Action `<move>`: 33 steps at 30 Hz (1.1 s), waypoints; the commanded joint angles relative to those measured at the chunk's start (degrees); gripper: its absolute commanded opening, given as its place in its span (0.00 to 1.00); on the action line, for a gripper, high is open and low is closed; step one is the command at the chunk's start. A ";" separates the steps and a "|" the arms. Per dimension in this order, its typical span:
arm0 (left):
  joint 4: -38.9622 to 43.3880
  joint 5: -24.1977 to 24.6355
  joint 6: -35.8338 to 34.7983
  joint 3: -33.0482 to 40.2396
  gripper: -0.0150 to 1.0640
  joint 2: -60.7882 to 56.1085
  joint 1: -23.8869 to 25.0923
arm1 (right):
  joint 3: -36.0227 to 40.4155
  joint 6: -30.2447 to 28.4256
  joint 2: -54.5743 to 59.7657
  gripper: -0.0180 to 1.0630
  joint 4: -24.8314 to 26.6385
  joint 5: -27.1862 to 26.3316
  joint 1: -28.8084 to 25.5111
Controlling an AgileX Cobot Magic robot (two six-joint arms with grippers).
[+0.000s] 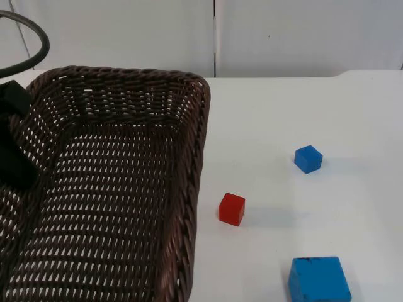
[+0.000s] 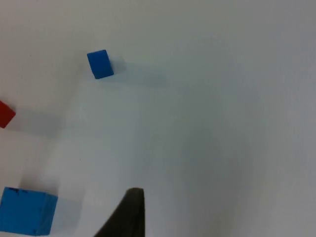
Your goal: Pick up the basket with the left hand and place the largest block into the basket with the right hand.
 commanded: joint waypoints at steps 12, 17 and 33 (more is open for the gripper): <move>-1.54 0.70 0.28 -0.02 0.01 -0.59 0.24 | -0.99 -9.75 15.03 0.99 7.09 -1.30 8.01; -1.09 0.70 0.28 -0.02 0.01 -0.59 0.24 | -0.99 -9.86 19.34 0.99 5.44 -3.41 18.42; -0.86 0.70 0.28 0.08 0.01 -0.59 0.24 | -0.99 -16.17 35.29 0.99 0.37 -10.90 35.70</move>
